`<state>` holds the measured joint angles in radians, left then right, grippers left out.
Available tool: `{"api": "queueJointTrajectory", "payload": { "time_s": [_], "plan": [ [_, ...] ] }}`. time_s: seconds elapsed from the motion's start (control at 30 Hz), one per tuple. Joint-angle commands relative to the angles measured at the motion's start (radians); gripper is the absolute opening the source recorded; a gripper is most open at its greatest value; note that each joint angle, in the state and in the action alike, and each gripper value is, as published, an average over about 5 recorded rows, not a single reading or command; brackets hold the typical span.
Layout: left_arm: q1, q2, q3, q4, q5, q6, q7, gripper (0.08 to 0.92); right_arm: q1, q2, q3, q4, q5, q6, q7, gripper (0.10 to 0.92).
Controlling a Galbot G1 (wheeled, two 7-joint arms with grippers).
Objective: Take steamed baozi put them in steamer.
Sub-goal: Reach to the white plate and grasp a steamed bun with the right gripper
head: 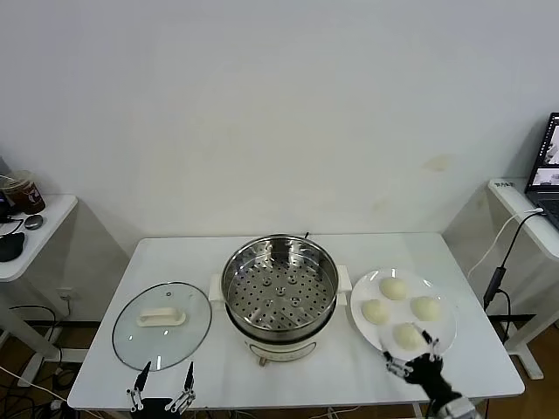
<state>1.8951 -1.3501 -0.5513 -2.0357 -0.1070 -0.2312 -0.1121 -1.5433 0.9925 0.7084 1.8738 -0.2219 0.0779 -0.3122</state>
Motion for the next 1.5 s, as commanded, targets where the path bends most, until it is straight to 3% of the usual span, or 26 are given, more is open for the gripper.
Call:
{"api": "queueJointTrajectory", "payload": {
  "time_s": [0.03,0.33,0.73,1.03,1.5],
  "plan": [
    [-0.031,0.009,-0.017,0.013,0.015,-0.006,0.019,0.823,0.122,-0.221,0.029,-0.040,-0.195,-0.013,-0.057,0.823],
    [-0.060,-0.004,-0.006,0.019,0.075,-0.012,0.022,0.823,0.558,-0.496,-0.238,-0.270,-0.329,-0.028,-0.380,0.823],
    [-0.071,-0.009,-0.044,0.020,0.092,-0.010,0.017,0.823,1.290,-0.428,-1.010,-0.645,-0.152,-0.036,-0.767,0.823],
    [-0.078,-0.018,-0.059,0.025,0.110,-0.014,0.008,0.823,1.464,-0.283,-1.254,-0.806,-0.077,-0.072,-0.808,0.823],
    [-0.078,-0.016,-0.091,0.022,0.110,-0.018,0.010,0.823,1.489,-0.125,-1.326,-0.949,-0.125,-0.109,-0.787,0.823]
  ]
}}
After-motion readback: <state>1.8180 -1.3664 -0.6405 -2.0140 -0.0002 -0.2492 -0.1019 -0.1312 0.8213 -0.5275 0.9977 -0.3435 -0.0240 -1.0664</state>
